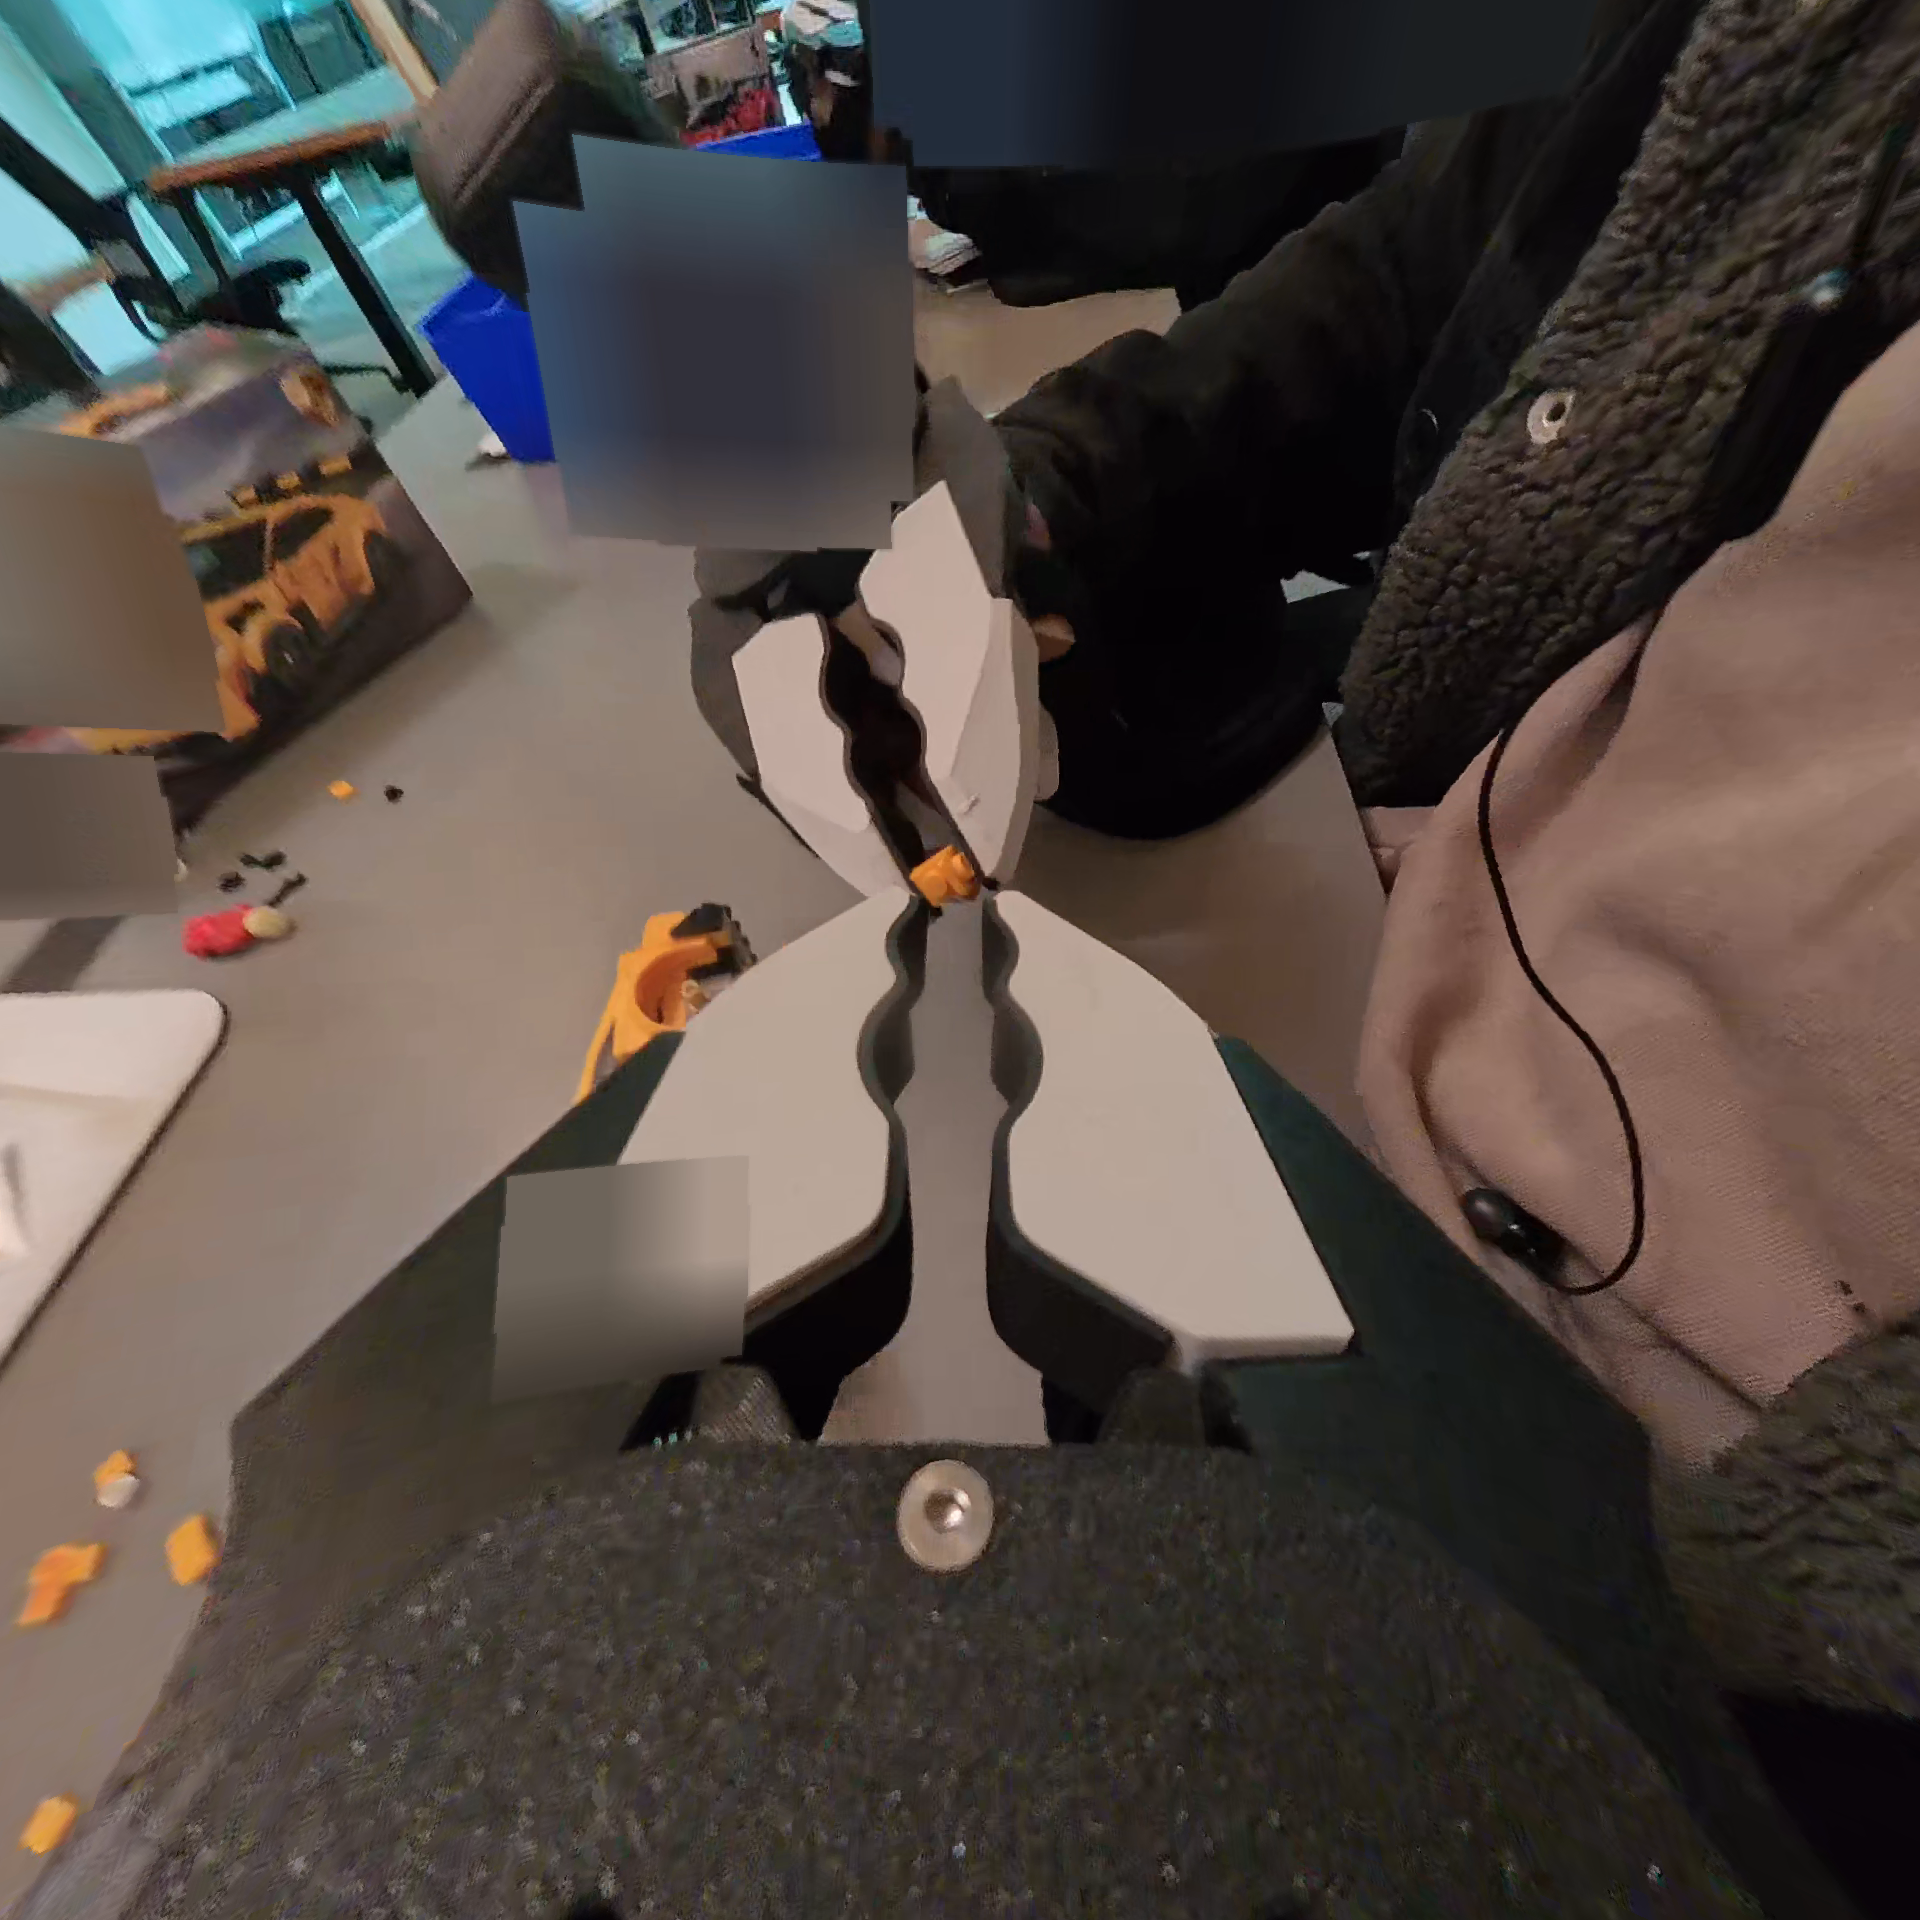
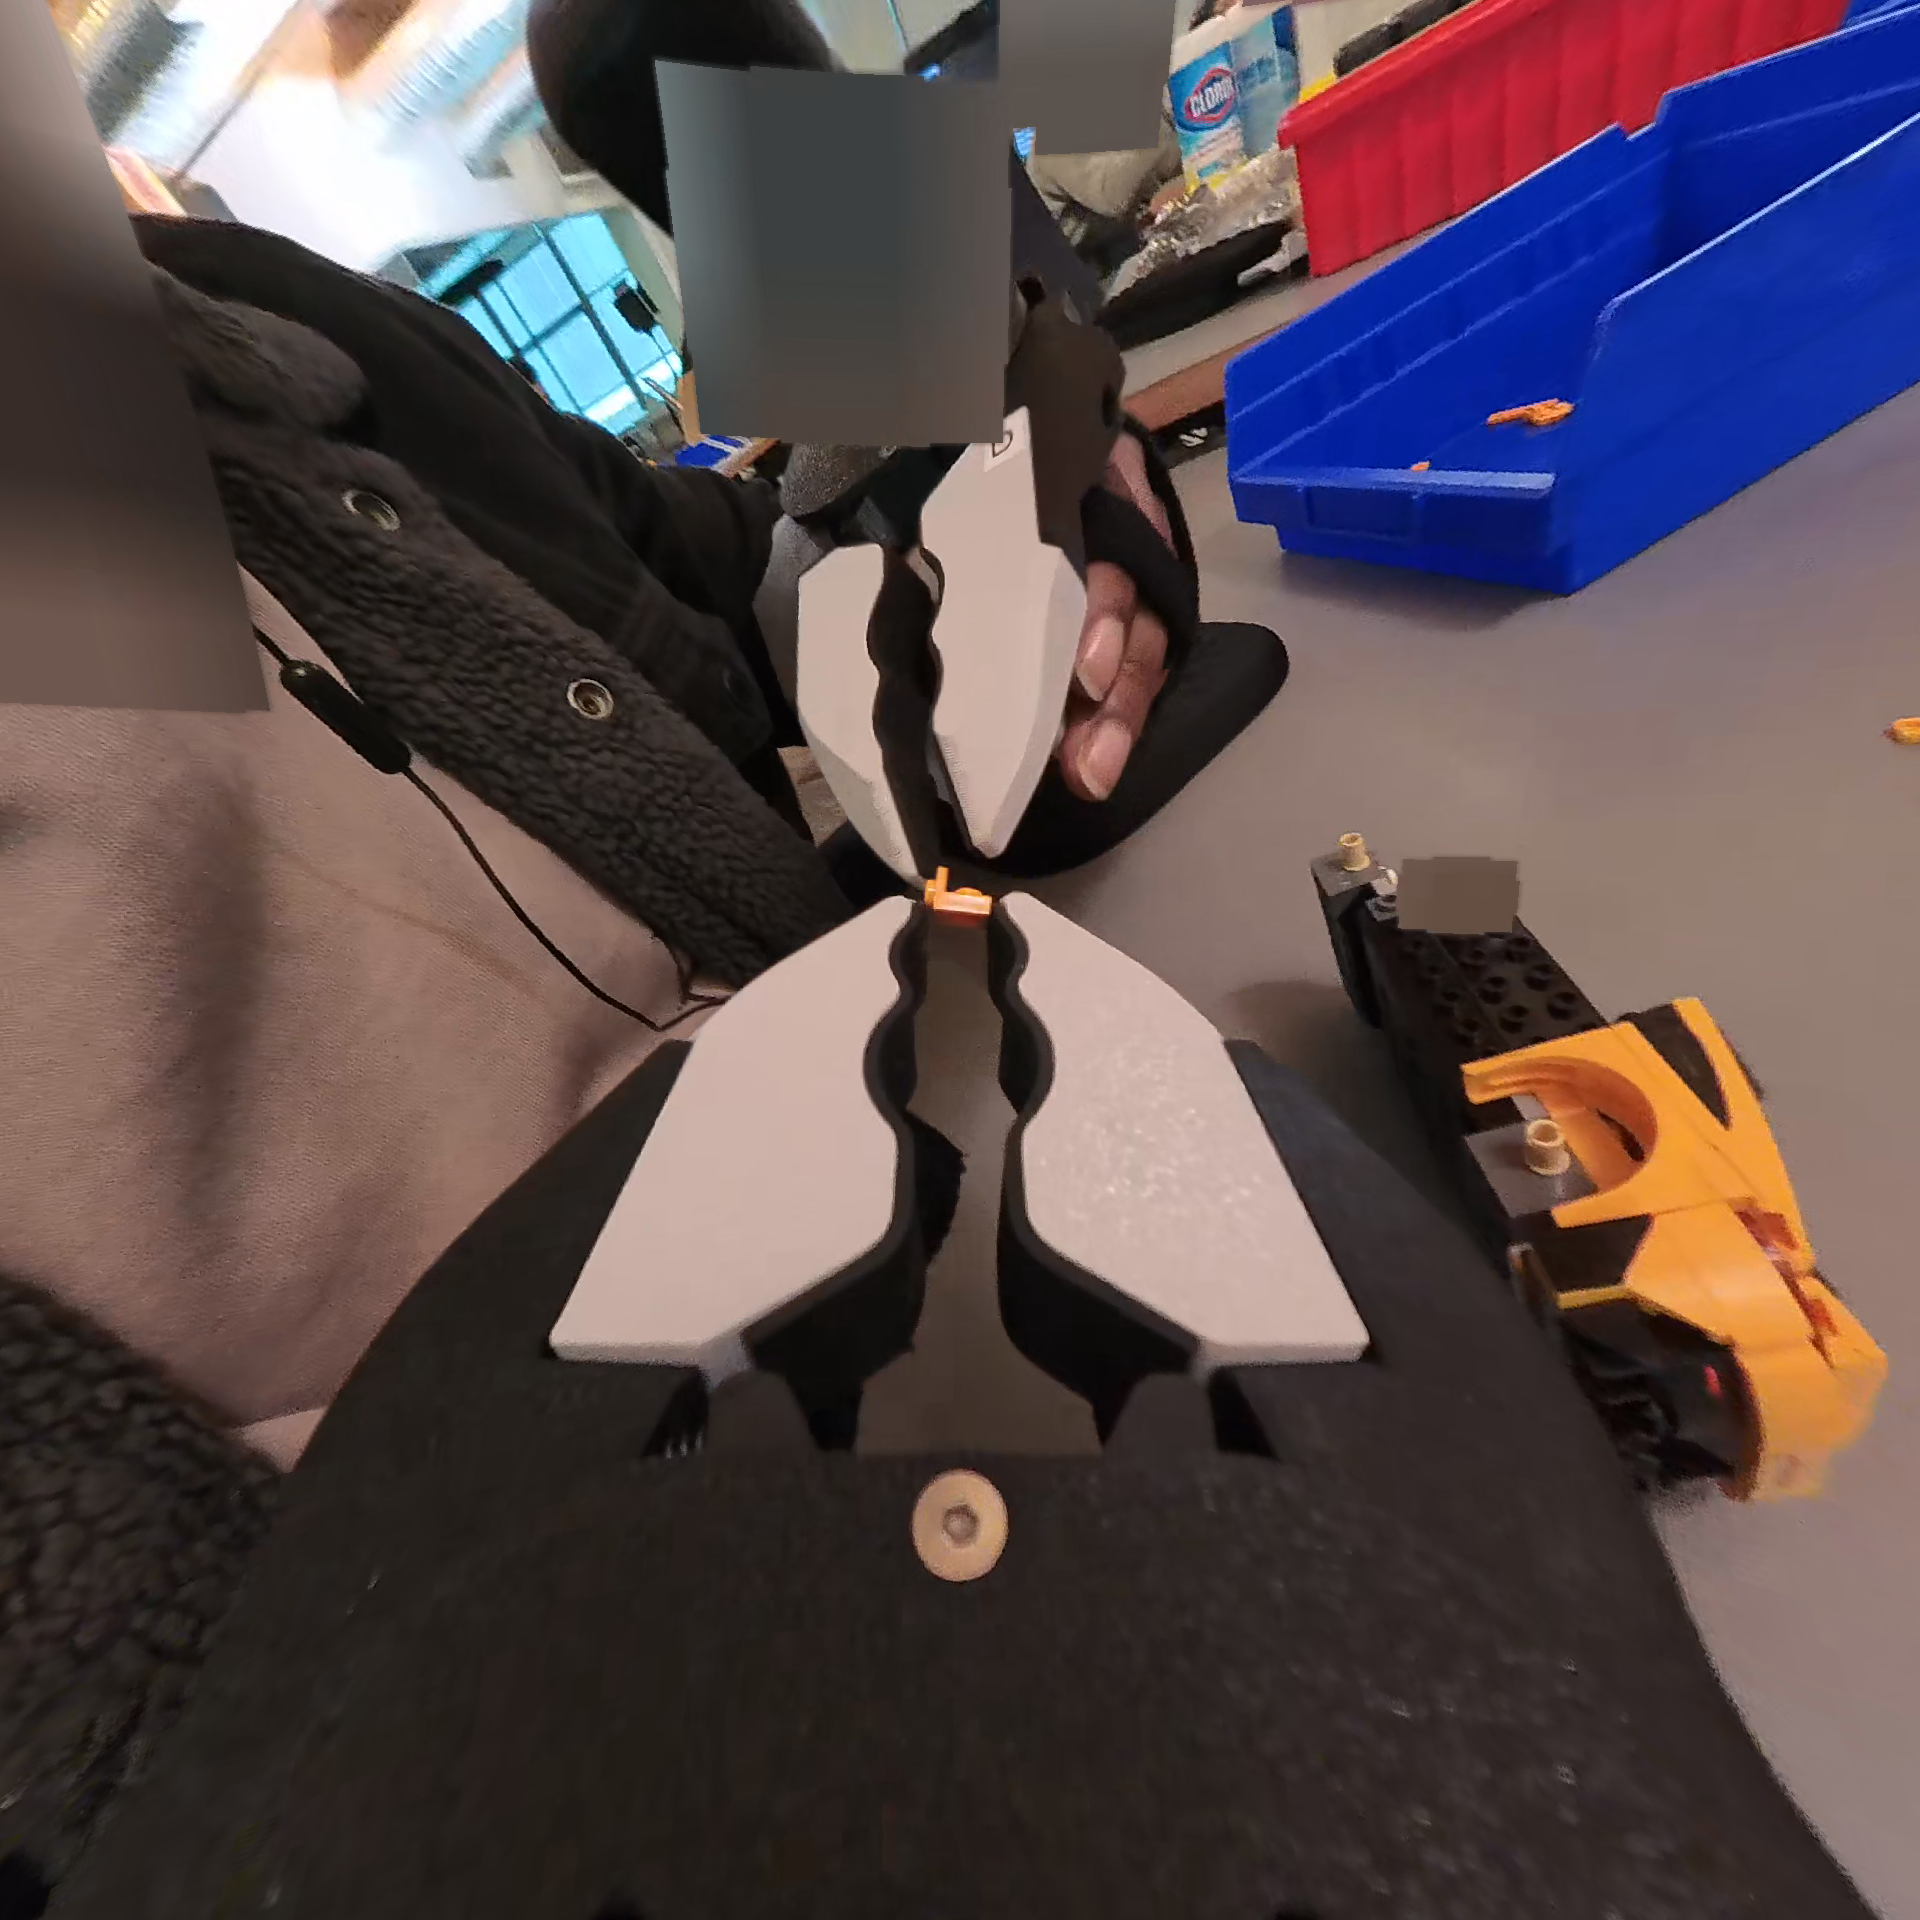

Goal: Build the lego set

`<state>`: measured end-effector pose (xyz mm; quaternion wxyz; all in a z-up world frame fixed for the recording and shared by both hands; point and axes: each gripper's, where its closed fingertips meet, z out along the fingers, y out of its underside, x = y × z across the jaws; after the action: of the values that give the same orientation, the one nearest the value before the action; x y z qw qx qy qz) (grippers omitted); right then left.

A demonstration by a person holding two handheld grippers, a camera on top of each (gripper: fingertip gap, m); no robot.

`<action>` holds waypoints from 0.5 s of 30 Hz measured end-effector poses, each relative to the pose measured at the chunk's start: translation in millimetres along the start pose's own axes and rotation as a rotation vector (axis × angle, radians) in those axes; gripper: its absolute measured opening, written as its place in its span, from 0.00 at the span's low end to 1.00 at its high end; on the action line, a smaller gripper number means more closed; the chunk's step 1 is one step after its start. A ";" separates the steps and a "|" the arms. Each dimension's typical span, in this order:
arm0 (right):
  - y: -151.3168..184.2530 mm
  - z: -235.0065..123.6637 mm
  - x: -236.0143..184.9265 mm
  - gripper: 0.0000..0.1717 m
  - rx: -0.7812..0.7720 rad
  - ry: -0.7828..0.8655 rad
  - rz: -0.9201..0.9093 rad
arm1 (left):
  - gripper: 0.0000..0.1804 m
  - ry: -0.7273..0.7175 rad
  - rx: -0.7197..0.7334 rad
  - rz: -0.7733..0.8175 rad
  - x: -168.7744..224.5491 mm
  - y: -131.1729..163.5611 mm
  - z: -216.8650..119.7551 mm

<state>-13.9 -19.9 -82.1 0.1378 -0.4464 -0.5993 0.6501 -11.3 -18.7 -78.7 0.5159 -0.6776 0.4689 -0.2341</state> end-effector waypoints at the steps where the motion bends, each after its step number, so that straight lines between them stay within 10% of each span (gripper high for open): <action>1: -0.2 0.6 -1.4 0.06 0.003 -0.013 0.007 | 0.06 -0.001 0.001 0.030 0.7 -2.0 0.5; 15: 1.3 -0.3 -2.9 0.06 0.009 -0.038 0.006 | 0.03 0.061 -0.075 0.105 3.0 -2.0 7.7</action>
<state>-11.6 -22.1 -82.0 0.1266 -0.4350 -0.5975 0.6616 -3.0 -17.5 -80.2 0.4874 -0.6635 0.5275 -0.2096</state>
